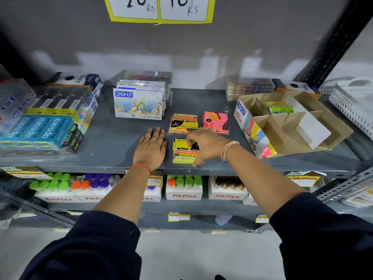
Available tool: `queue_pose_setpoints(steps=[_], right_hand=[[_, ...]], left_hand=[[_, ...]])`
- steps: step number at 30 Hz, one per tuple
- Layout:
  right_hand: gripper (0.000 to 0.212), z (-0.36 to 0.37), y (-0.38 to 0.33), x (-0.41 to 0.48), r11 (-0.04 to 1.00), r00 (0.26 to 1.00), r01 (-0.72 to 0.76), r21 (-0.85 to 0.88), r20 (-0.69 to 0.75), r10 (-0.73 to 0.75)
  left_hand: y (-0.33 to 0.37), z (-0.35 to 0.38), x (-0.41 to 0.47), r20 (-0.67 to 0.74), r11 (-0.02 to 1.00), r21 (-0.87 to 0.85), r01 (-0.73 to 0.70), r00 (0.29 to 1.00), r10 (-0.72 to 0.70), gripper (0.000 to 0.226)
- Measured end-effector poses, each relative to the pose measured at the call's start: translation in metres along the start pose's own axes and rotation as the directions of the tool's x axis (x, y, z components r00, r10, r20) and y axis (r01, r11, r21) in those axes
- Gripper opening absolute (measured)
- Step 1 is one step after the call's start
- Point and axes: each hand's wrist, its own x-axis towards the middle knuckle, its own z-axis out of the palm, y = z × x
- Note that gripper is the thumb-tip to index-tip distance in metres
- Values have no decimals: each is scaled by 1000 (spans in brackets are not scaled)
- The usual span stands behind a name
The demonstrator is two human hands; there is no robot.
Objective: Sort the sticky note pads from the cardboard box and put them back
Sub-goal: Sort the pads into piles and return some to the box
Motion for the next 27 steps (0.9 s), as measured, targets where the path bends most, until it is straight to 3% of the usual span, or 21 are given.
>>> queue_pose_setpoints(steps=[3, 7, 11, 17, 21, 27], right_hand=[[47, 8, 0, -7, 999, 998, -33, 36, -51, 35], [52, 8, 4, -21, 972, 986, -54, 230, -141, 89], [51, -5, 12, -35, 958, 966, -75, 276, -219, 139], [50, -36, 30, -59, 933, 900, -136, 335, -352, 257], [47, -66, 52, -83, 893, 812, -186, 409, -448, 374], [48, -80, 111, -127, 771, 593, -384, 509, -504, 628]], left_hand=[[2, -1, -2, -5, 1000, -5, 1, 1000, -1, 50], [7, 1, -12, -49, 1000, -11, -19, 999, 19, 51], [30, 7, -24, -50, 998, -13, -55, 997, 55, 53], [74, 18, -29, 47, 989, -22, -144, 988, 145, 64], [101, 24, -19, 139, 987, 4, -161, 977, 159, 61], [110, 37, -16, 67, 992, 12, -127, 990, 126, 62]])
